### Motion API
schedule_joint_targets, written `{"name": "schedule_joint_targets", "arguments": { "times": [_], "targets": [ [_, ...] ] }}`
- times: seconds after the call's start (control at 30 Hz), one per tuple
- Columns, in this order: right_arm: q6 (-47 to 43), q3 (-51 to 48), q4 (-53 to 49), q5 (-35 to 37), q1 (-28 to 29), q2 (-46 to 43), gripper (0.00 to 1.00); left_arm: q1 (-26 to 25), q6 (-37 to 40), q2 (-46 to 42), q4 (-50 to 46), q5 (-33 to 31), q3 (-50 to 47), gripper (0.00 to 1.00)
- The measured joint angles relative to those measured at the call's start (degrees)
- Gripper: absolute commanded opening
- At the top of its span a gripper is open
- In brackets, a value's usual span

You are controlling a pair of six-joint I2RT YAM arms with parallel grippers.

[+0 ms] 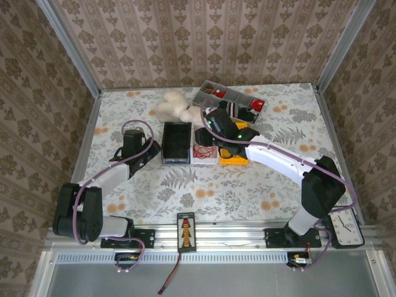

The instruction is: Untangle the cables

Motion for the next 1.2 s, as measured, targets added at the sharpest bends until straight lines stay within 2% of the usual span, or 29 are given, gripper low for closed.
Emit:
{"name": "schedule_joint_targets", "arguments": {
  "times": [0.1, 0.13, 0.2, 0.37, 0.53, 0.77, 0.87, 1.2],
  "targets": [
    [0.0, -0.1, 0.0, 0.0, 0.0, -0.2, 0.41, -0.8, 2.5, -3.1, -0.2, -1.6, 0.0, 0.37],
    [0.0, -0.2, 0.0, 0.0, 0.0, -0.2, 0.41, -1.2, 3.4, -3.8, -0.4, -2.1, 0.1, 0.42],
    [0.0, -0.3, 0.0, 0.0, 0.0, -0.2, 0.41, -2.0, 4.8, -4.0, -1.5, -2.8, 0.9, 0.46],
    [0.0, -1.0, 0.0, 0.0, 0.0, -0.2, 0.41, -6.5, 10.0, -0.8, -7.5, -5.8, 6.9, 0.45],
    [0.0, -1.5, 0.0, 0.0, 0.0, -0.3, 0.41, -11.3, 15.6, 3.8, -12.6, -10.8, 14.0, 0.39],
    [0.0, -1.7, 0.0, 0.0, 0.0, -0.6, 0.41, -13.6, 19.5, 8.8, -17.8, -16.9, 18.8, 0.37],
    [0.0, -1.9, 0.0, 0.0, 0.0, -0.9, 0.41, -14.7, 20.9, 10.8, -19.0, -18.3, 20.2, 0.32],
    [0.1, -2.8, 0.1, 0.2, 0.0, -1.7, 0.41, -16.3, 21.5, 15.1, -22.6, -23.0, 23.7, 0.28]
  ]
}}
